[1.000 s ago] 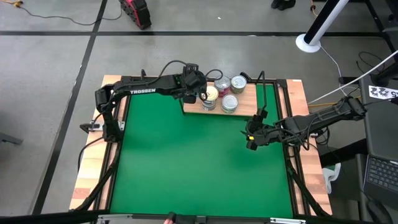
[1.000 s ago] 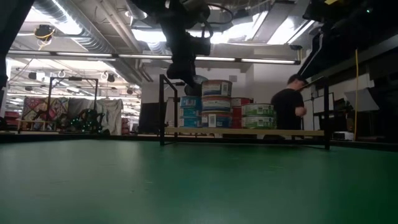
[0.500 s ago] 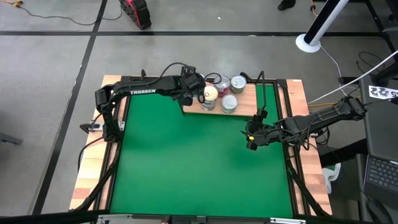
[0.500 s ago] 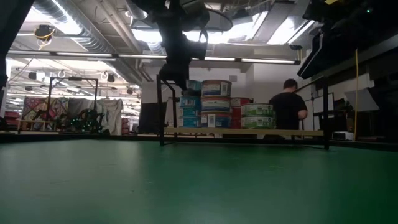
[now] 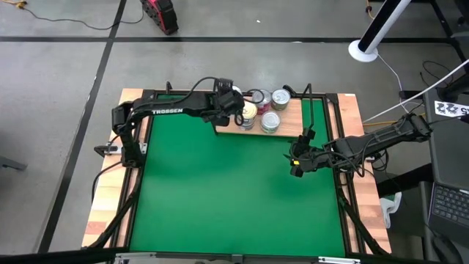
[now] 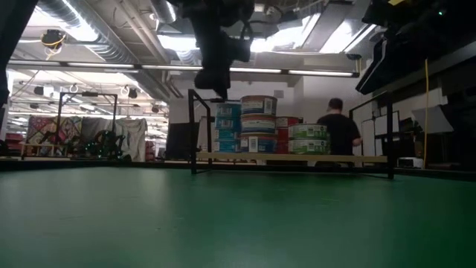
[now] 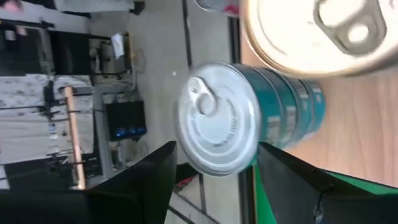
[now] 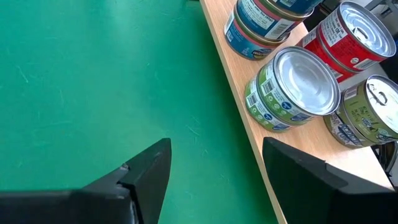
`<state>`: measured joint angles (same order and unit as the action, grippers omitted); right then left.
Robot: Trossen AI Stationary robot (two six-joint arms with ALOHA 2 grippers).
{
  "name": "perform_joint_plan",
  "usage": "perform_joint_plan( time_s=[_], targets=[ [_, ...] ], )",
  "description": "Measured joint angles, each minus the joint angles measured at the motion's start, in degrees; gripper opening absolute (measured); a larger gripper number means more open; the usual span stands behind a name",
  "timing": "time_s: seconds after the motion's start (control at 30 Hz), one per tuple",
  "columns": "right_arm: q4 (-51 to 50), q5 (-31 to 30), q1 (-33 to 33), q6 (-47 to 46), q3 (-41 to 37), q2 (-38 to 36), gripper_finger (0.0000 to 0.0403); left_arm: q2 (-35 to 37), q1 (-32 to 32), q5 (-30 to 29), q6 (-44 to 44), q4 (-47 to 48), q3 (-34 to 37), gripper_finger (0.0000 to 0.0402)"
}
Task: Stack canned seafood by type on shelf
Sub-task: Return to Home Position
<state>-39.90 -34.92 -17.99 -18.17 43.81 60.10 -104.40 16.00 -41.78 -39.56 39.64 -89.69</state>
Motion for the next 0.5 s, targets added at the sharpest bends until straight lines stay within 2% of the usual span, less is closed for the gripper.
perform_joint_plan(
  time_s=[0.23,0.4,0.5],
  targets=[
    [-0.5,0.0,0.0,0.4,0.9,-1.8,0.0253,0.1,-2.0,-0.9,0.3,0.5,-5.2,0.0181],
    [-1.1,0.0,0.0,2.9,1.3,-7.6,0.0253,1.0,-3.3,-0.9,2.3,5.8,-11.1,0.0128],
    [-2.2,0.6,0.0,3.6,1.4,-12.7,0.0253,3.8,-4.0,-0.9,7.3,10.3,-12.7,0.0092]
  ],
)
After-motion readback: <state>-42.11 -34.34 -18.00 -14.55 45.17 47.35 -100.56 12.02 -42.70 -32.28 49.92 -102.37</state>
